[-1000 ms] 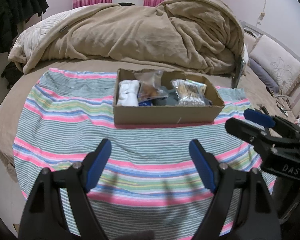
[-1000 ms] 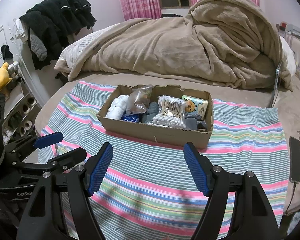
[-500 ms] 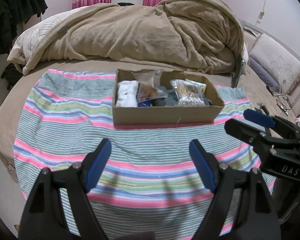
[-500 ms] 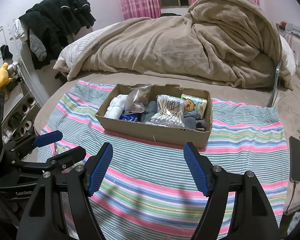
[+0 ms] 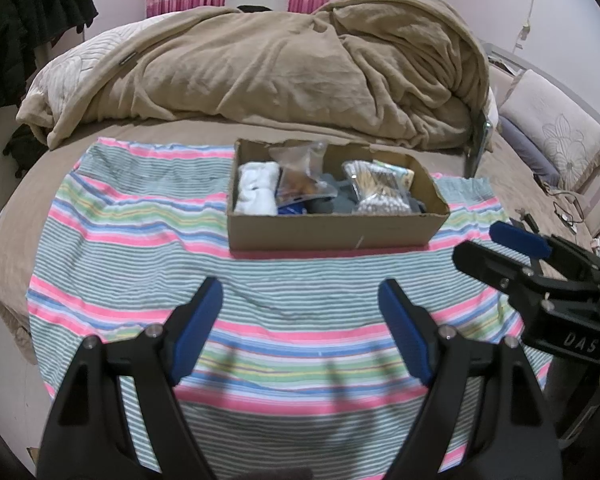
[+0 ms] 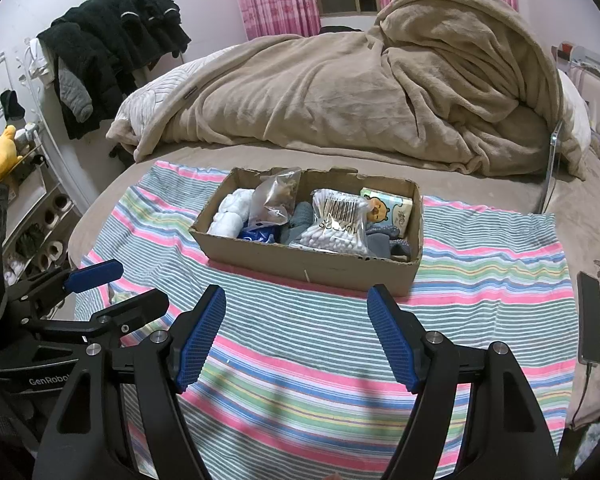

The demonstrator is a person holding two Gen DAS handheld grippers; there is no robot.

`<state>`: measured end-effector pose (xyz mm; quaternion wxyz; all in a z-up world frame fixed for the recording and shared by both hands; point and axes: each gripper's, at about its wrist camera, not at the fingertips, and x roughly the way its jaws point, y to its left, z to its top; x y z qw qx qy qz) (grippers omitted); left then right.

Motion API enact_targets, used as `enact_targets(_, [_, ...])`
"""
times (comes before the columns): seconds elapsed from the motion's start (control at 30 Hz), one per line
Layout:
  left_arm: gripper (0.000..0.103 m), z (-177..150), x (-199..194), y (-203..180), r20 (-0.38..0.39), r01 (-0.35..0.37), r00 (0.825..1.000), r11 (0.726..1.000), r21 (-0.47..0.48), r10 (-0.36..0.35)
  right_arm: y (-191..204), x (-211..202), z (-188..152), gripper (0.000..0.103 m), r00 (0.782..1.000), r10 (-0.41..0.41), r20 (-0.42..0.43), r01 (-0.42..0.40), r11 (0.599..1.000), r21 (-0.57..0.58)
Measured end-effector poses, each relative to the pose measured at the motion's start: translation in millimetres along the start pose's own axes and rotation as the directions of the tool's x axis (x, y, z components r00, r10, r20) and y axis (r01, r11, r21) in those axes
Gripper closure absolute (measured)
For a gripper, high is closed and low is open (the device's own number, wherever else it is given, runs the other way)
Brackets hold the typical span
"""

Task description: Organize objects

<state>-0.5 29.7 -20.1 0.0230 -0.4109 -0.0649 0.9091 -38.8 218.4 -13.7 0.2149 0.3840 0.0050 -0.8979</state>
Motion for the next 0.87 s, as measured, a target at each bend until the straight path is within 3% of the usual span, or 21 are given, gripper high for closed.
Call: enact_targets(0.87, [0.022,-0.9,2.6,-0.2,-0.002,0.003,1.000,1.000,0.002,-0.003,-2.7,1.8,-1.9,0.027,1.000,-0.002,-0.005,0.002,1.000,0.002])
